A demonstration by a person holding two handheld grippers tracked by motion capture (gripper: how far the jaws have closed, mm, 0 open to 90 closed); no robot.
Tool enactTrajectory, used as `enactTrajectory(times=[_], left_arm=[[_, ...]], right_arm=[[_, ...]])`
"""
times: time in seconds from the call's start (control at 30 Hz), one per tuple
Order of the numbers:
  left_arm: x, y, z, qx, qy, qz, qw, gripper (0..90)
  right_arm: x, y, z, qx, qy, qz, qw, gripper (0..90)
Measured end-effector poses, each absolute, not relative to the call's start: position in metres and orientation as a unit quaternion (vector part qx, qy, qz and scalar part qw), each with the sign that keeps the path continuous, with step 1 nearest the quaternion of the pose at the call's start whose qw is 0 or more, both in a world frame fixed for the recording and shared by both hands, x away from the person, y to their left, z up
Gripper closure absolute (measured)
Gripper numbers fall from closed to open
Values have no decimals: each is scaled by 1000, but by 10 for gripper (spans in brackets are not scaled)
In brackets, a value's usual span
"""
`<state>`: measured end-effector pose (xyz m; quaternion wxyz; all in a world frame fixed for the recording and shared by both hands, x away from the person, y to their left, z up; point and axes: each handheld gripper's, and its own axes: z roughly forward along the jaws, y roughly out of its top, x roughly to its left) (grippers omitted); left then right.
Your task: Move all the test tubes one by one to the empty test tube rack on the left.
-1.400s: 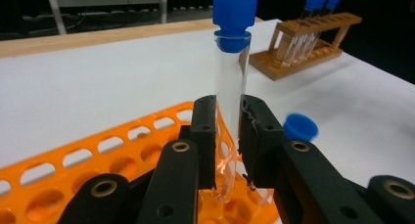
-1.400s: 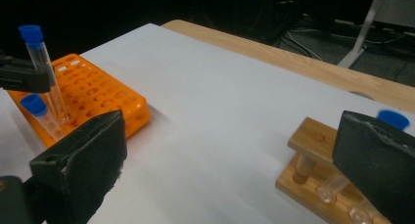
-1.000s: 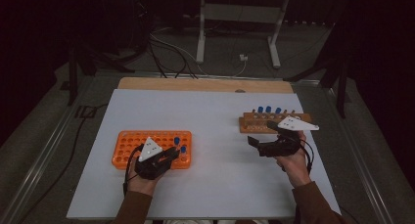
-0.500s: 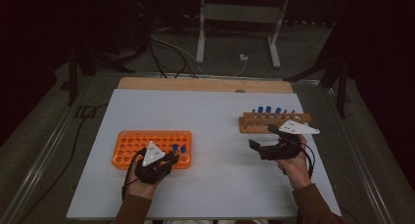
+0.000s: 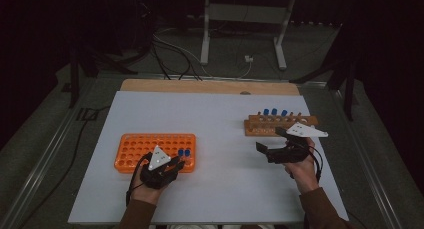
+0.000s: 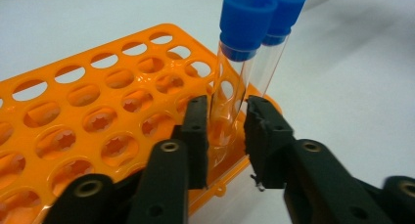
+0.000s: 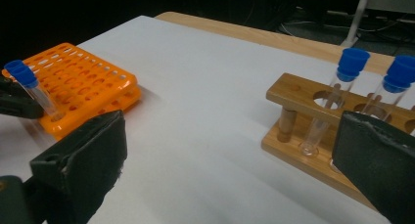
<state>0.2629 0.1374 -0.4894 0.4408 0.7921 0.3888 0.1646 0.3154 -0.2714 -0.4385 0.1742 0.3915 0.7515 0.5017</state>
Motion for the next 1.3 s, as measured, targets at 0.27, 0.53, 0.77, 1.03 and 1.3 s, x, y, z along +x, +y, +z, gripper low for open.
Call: enactTrajectory(times=[0.27, 0.53, 0.77, 1.03, 1.3], left_arm=[[261, 154, -480, 760, 386, 166, 496, 573], [261, 164, -473, 736, 386, 175, 528, 457], [263, 172, -470, 712, 412, 202, 531, 256], [267, 179, -470, 688, 447, 225, 526, 21], [268, 184, -472, 677, 460, 229, 527, 8]], right_arm=[[317, -276, -437, 399, 748, 498, 183, 0], [324, -286, -429, 409, 740, 495, 201, 0], [337, -300, -421, 425, 731, 485, 222, 0], [355, -313, -421, 448, 716, 480, 237, 6], [377, -329, -430, 481, 701, 460, 253, 121]])
